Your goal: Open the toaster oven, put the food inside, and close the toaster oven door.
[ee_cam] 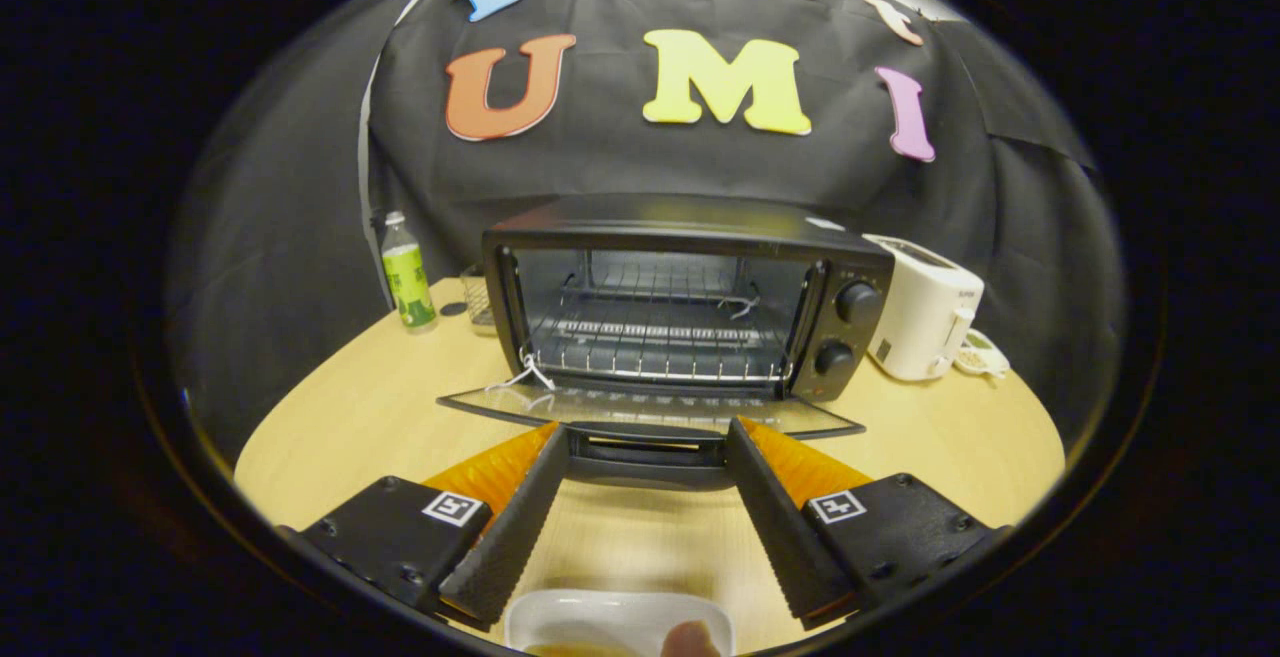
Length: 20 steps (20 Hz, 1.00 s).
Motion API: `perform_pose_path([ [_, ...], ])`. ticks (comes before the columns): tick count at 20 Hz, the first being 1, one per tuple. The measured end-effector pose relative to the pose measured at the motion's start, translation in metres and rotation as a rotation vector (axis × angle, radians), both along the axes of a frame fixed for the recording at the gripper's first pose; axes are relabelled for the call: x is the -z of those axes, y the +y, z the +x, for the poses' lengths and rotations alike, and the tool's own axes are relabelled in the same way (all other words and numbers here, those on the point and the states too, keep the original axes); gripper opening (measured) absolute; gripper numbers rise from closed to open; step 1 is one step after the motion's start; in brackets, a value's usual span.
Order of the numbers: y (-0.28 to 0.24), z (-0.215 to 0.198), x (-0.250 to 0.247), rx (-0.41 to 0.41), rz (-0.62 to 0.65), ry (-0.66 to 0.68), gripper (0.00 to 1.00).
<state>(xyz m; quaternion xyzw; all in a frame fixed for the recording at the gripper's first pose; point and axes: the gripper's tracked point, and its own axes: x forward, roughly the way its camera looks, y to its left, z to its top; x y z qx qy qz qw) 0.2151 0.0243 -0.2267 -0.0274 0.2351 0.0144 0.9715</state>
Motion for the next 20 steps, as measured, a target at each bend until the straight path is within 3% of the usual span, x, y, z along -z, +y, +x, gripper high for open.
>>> perform_pose_path([
  [6,0.000,-0.002,0.024,-0.003,0.071,0.149,1.00],
  [14,0.000,-0.004,0.034,0.005,0.084,0.191,1.00],
  [20,-0.002,-0.009,0.018,-0.009,0.072,0.128,1.00],
])
